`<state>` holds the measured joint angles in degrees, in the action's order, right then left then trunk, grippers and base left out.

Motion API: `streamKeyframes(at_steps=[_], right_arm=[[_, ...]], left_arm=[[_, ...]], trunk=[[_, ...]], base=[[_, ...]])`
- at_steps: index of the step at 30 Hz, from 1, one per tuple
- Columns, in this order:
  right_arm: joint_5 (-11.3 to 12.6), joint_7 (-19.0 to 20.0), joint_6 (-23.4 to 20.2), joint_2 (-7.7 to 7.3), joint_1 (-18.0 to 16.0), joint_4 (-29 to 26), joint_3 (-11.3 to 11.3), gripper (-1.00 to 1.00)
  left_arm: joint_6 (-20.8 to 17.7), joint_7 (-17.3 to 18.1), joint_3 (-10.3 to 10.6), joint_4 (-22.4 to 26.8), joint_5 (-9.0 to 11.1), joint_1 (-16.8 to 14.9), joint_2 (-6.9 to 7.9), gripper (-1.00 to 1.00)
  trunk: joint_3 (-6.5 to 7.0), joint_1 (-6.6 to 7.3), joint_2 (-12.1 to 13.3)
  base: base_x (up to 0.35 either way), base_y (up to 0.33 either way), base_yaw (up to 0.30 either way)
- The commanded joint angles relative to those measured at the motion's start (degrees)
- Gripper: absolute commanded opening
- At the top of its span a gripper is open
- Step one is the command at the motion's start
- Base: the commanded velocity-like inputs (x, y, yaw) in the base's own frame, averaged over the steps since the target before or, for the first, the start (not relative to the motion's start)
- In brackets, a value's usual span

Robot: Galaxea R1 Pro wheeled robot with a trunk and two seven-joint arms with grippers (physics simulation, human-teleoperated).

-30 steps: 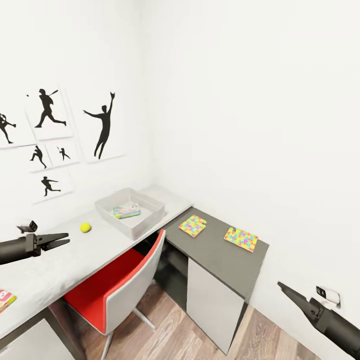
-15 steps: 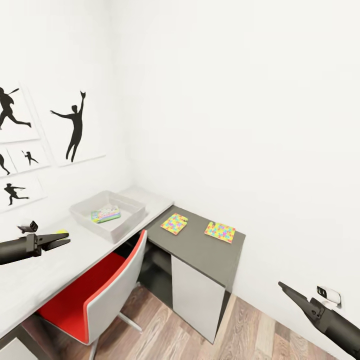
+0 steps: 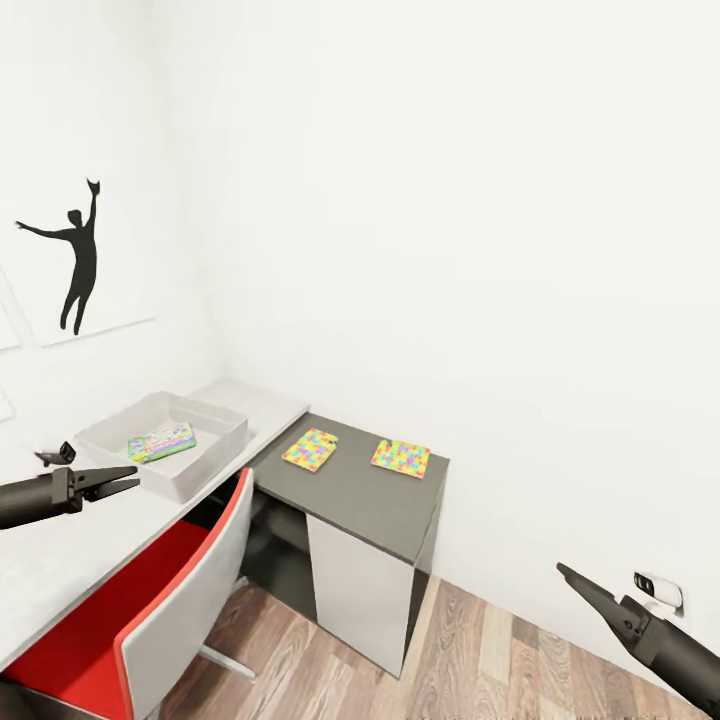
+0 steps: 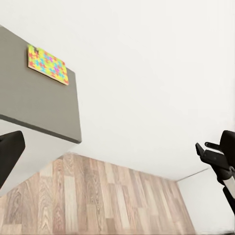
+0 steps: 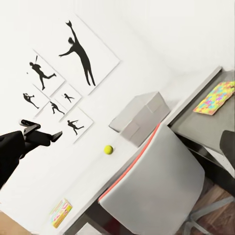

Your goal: Put all the toys in the child's room - the three board games (two on the bed and one on the table), the two jigsaw puzzles on the table, and the tennis ball on the table - inside the toy box on the table in the child's room.

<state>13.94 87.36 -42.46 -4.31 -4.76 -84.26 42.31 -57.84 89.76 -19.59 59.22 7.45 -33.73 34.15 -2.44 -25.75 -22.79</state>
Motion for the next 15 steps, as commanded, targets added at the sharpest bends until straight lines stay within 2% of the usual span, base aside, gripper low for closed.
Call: streamKeyframes(at_steps=[1,15], right_arm=[[0.0,0.2,-0.6,0.0,-0.1,0.0,0.0,1.0],[0.1,0.1,-0.6,0.0,-0.1,0.0,0.1,1.0]], left_arm=[[-0.6,0.2,0.0,0.0,0.0,0.0,0.01,1.0],[-0.5,0.2,0.0,0.0,0.0,0.0,-0.05,1.0]], trunk=[[-0.14,-0.04,-0.1],[-0.01,-0.04,-0.1]], base=[[0.0,0.0,-0.281],[0.0,0.0,-0.281]])
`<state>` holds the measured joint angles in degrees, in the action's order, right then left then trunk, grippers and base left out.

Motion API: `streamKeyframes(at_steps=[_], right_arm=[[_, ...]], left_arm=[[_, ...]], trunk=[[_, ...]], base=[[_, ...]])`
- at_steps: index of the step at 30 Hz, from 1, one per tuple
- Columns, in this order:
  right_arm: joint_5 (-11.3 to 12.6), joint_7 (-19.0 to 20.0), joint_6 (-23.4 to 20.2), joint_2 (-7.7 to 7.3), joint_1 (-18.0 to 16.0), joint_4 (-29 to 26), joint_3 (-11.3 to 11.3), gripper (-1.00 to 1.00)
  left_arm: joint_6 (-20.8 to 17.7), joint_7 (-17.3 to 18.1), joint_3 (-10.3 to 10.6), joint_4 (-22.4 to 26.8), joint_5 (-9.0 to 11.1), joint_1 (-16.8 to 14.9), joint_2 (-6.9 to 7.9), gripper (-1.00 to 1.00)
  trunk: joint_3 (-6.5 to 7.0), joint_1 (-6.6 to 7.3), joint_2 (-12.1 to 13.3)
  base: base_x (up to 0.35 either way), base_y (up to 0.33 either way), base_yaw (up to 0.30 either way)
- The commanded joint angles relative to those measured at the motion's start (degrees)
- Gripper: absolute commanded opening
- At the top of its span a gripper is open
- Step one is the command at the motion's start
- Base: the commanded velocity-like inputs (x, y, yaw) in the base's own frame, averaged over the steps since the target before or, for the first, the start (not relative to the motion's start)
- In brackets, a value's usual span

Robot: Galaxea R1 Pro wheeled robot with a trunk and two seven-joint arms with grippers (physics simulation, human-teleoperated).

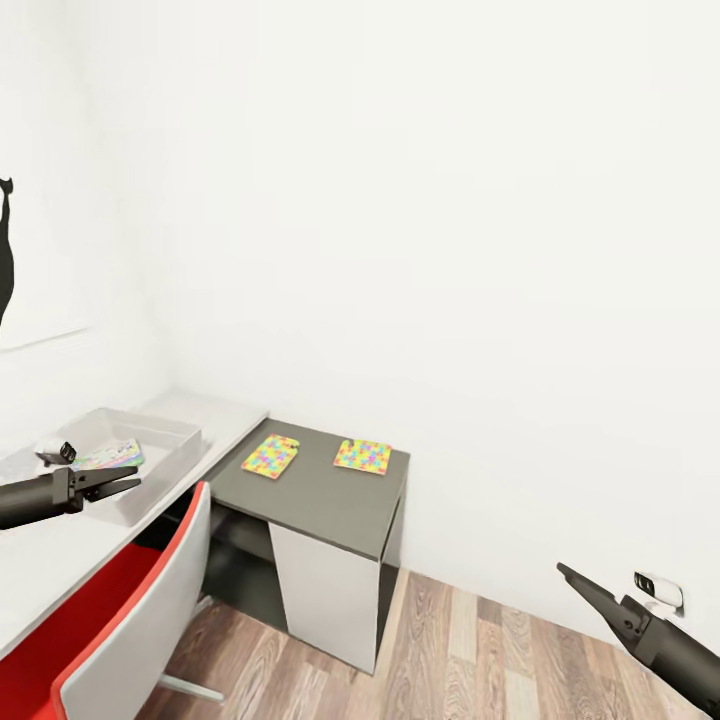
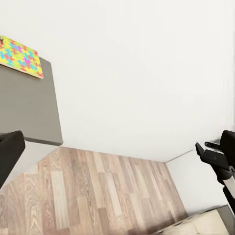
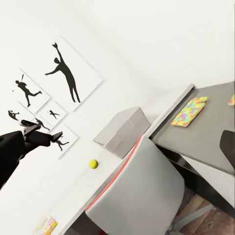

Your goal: Put all the toys in the child's room - the three board games (two on the bed and one on the table), the two jigsaw puzzles on the table, and the tennis ball on the table - inside the toy box on the table in the child's room.

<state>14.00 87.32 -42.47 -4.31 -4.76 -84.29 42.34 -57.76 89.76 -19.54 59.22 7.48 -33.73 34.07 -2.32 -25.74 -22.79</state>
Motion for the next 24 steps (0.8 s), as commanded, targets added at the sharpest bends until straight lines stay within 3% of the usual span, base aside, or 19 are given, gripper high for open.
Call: streamKeyframes(at_steps=[1,24], right_arm=[[0.0,0.2,-0.6,0.0,-0.1,0.0,0.0,1.0],[0.1,0.1,-0.7,-0.06,-0.1,0.0,0.0,1.0]], left_arm=[[-0.6,0.2,0.0,0.0,0.0,0.0,0.03,1.0],[-0.6,0.2,0.0,0.0,0.0,0.0,0.03,1.0]], trunk=[[-0.12,-0.04,-0.1],[0.34,-0.04,-0.1]], base=[[0.0,0.0,-0.281],[-0.028,0.018,-0.281]])
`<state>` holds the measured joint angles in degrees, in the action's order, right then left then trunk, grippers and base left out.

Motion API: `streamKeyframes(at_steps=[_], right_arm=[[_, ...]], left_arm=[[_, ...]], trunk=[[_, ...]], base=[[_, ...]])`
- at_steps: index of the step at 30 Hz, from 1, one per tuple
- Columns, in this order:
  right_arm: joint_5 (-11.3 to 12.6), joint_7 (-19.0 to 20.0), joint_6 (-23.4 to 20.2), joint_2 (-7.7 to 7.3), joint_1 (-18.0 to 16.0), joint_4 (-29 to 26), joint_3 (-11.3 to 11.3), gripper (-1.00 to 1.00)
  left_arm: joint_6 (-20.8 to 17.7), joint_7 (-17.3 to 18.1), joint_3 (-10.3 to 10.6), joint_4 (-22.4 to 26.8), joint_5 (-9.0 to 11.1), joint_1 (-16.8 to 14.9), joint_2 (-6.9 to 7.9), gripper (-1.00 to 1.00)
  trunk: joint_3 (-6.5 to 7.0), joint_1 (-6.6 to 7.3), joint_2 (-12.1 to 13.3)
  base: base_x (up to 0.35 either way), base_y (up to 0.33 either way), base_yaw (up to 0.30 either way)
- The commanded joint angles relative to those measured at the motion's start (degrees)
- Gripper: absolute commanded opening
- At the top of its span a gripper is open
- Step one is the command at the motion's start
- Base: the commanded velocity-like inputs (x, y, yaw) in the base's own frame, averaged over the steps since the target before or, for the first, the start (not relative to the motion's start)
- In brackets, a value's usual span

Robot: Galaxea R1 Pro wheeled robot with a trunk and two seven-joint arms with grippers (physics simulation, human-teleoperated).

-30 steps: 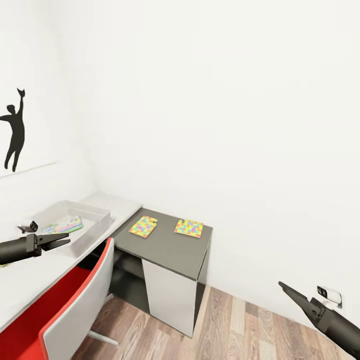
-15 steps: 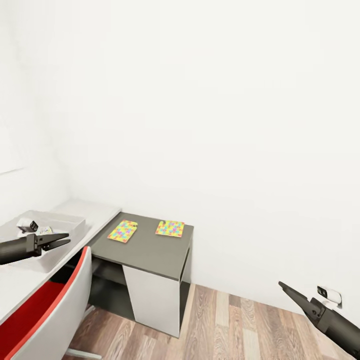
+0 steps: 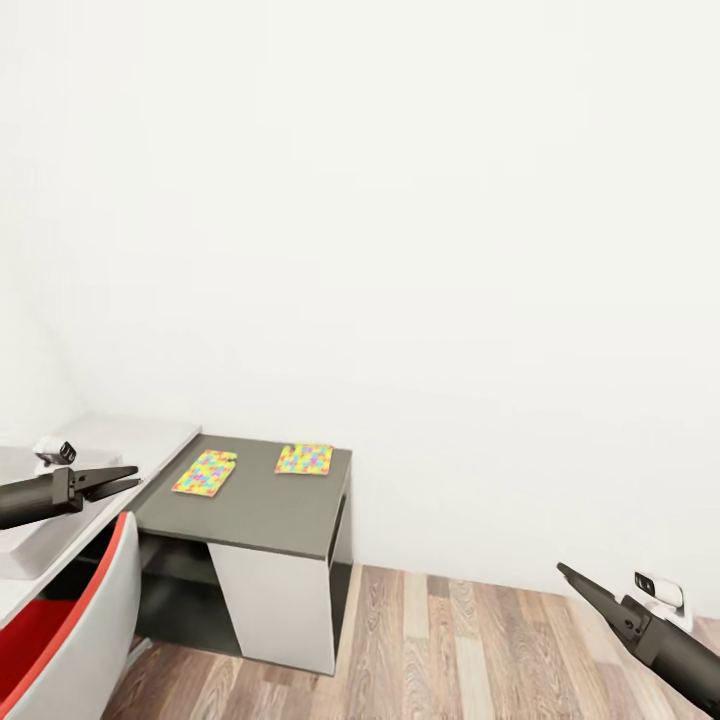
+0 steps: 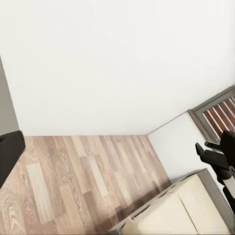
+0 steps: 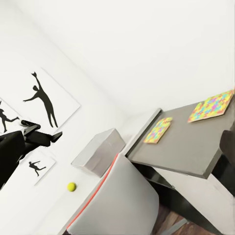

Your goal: Put all the toys in the child's room - the three board games (two on the bed and one on the table), the two jigsaw puzzles on the table, and the tennis ball on the table - inside the toy box on the table in the child's room.

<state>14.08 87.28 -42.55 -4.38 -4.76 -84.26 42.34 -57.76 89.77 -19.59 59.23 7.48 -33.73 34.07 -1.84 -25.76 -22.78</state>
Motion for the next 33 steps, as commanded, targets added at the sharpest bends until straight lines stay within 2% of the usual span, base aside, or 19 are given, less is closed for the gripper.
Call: streamKeyframes(at_steps=[1,15,33], right_arm=[[0.0,0.2,-0.6,0.0,-0.1,0.0,0.0,1.0],[0.0,0.2,-0.6,0.06,-0.1,0.0,0.0,1.0],[-0.1,0.2,-0.6,0.07,-0.1,0.0,0.0,1.0]], left_arm=[[-0.6,0.2,0.0,0.0,0.0,0.0,0.03,1.0],[-0.6,0.2,0.0,0.0,0.0,0.0,0.03,1.0],[-0.6,0.2,0.0,0.0,0.0,0.0,0.03,1.0]], trunk=[[-0.12,-0.03,-0.1],[0.19,-0.03,-0.1],[0.58,-0.03,-0.1]], base=[[-0.152,0.127,-0.281],[-0.175,0.164,-0.281],[-0.019,0.018,-0.281]])
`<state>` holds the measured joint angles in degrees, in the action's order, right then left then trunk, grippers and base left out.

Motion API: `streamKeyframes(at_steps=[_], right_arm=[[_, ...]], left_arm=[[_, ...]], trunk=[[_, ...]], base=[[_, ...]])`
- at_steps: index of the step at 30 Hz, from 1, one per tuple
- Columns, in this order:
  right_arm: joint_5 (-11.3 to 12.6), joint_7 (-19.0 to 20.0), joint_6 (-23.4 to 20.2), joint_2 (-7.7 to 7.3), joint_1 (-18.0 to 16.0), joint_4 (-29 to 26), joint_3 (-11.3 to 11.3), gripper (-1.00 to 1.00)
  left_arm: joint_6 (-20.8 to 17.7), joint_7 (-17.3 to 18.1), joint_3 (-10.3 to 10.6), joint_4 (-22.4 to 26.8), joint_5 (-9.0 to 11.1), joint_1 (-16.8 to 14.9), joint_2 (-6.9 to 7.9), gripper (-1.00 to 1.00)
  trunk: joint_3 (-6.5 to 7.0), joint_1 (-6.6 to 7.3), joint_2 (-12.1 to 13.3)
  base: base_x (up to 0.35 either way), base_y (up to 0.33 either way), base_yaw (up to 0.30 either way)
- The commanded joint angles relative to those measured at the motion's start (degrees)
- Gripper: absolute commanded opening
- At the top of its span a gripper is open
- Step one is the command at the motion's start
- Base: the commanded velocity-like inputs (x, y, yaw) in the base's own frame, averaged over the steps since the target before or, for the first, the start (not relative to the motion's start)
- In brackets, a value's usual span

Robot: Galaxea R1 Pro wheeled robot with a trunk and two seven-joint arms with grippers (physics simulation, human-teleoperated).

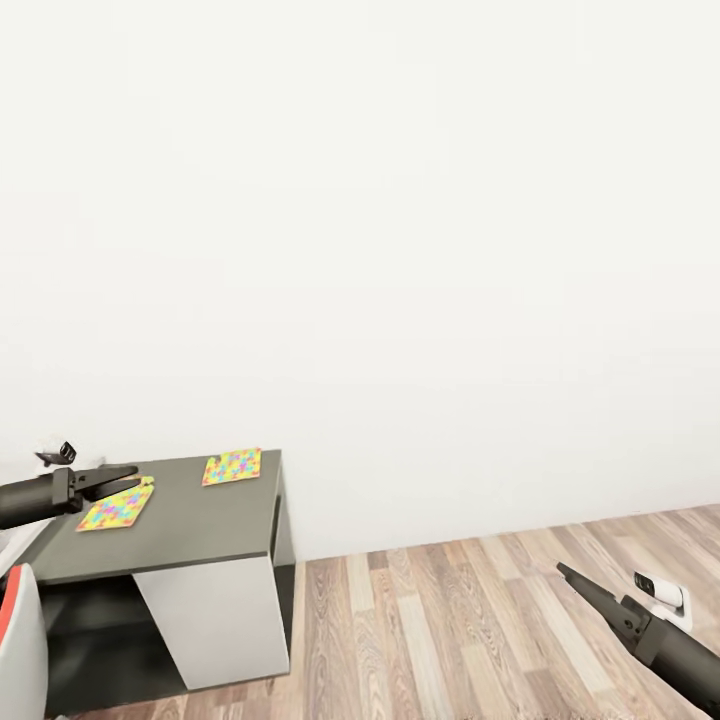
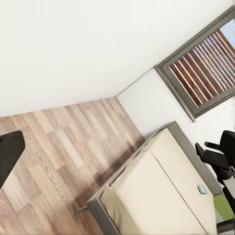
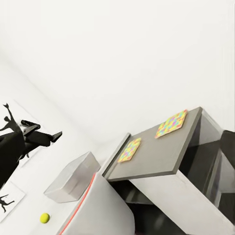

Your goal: Put all the toys in the child's room - the three board games (two on the bed and one on the table), the two jigsaw puzzles on the table, and the tennis ball on the table - inside the toy box on the table in the child's room.

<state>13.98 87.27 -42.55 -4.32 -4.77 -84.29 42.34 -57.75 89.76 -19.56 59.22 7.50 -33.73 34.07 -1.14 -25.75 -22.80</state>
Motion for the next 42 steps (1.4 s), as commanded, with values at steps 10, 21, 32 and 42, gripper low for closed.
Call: streamKeyframes(at_steps=[10,21,32,42], right_arm=[[0.0,0.2,-0.6,0.01,-0.1,0.0,0.0,1.0],[0.0,0.2,-0.6,0.01,-0.1,0.0,0.0,1.0],[0.0,0.2,-0.6,0.01,-0.1,0.0,0.0,1.0],[-0.1,0.2,-0.6,0.01,-0.1,0.0,0.0,1.0]], left_arm=[[-0.6,0.2,0.0,0.0,0.0,0.0,0.03,1.0],[-0.6,0.2,0.0,0.0,-0.1,0.0,-0.04,1.0],[-0.6,0.2,0.0,0.0,-0.1,0.0,-0.11,1.0],[-0.6,0.2,0.1,0.0,-0.2,0.0,-0.14,1.0]], trunk=[[0.1,-0.04,-0.1],[0.35,-0.04,-0.1],[0.59,-0.04,-0.1],[0.82,-0.04,-0.1]], base=[[0.0,0.0,-0.281],[0.0,0.0,-0.281],[0.0,0.0,-0.281],[0.0,0.0,-0.281]])
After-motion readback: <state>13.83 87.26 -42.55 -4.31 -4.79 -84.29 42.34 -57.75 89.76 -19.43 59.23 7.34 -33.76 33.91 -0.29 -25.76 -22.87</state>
